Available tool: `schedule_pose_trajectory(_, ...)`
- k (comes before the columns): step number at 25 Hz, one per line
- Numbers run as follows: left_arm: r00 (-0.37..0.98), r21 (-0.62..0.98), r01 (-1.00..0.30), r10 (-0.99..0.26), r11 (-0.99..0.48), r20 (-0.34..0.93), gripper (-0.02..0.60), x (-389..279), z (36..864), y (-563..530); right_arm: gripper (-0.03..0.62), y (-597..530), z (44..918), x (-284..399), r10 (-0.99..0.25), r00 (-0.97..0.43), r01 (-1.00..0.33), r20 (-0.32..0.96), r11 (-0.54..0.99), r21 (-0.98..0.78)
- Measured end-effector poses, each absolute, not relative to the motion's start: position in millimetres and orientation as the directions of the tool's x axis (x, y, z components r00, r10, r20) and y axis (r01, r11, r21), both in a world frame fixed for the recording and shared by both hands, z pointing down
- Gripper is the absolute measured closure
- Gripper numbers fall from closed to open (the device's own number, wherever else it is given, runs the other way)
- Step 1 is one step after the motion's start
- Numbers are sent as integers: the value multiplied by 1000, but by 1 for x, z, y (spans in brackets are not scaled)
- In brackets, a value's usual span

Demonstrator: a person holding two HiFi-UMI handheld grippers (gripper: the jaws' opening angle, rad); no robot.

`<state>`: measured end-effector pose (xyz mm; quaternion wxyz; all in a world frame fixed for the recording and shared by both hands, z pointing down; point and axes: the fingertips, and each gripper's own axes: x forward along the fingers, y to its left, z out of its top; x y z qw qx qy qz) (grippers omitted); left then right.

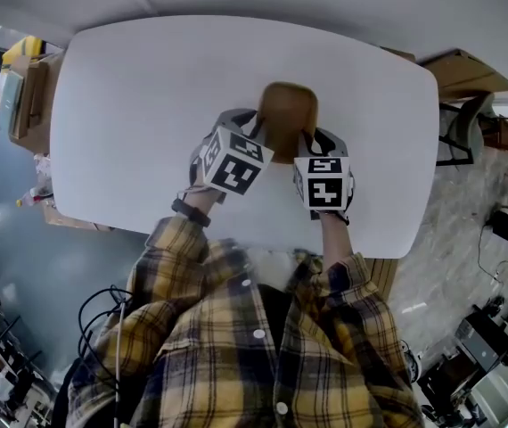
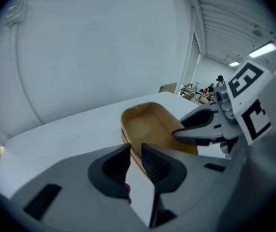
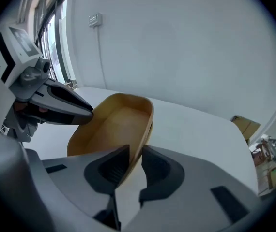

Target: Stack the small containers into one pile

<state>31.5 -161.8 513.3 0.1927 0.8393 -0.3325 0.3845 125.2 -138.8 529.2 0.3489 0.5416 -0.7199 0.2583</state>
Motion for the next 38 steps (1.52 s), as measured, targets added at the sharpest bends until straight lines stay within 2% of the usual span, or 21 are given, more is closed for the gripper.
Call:
schedule_pose_trajectory(13, 443, 171, -692, -226, -702, 868, 525, 33, 520, -148, 522, -127, 531, 118, -372, -199, -915, 907, 401, -36)
schedule_pose_trajectory(18, 421, 152, -690, -221, -708, 880, 525, 30, 527, -146, 505, -125, 534, 118, -367, -132, -883, 921, 465, 59)
schedule_pose_trajectory(21, 420, 154, -687, -216, -710, 881, 525, 32, 529, -146, 447, -122, 541, 120, -385, -69, -860, 920, 491, 142)
schedule_pose_trajectory(38, 441, 84, -669, -304, -738, 844, 525, 31, 535, -146, 447, -123, 560, 117, -453, -91, -870, 887, 469, 150)
